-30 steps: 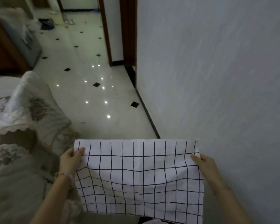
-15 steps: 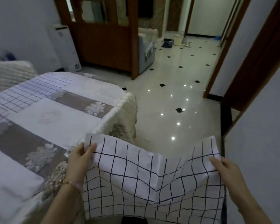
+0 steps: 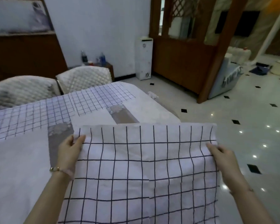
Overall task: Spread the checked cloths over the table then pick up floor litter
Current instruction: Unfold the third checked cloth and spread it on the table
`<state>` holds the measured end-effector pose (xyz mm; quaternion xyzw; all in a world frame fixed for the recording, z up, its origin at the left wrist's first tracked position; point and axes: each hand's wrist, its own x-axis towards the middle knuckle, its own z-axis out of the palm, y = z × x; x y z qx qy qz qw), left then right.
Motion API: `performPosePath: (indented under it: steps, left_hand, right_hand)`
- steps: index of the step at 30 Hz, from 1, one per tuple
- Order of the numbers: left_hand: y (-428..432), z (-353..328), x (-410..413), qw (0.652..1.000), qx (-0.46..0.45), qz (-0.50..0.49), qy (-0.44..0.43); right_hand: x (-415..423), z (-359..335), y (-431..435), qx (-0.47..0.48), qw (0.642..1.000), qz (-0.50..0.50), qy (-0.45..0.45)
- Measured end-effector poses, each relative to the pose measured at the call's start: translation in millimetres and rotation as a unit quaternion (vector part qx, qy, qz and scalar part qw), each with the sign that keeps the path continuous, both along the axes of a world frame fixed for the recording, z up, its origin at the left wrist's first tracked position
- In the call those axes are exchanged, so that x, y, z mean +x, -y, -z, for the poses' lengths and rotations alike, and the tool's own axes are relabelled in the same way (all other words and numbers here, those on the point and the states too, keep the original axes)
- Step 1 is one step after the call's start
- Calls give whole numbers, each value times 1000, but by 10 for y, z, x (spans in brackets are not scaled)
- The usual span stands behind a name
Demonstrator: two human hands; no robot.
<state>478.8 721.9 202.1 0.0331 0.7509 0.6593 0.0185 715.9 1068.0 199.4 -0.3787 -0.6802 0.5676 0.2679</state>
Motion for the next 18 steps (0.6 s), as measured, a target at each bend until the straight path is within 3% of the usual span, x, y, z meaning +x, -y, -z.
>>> performPosePath:
  steps: [10,18]
  left_hand:
    - [-52,429,-959,981,-66,-157,97]
    - [-404,710,-1526,953,-123,-227,157]
  right_hand:
    - [-2118,339,-990,8,975,-217,54]
    - [-3376,821,-1495,-30,945,-294,138]
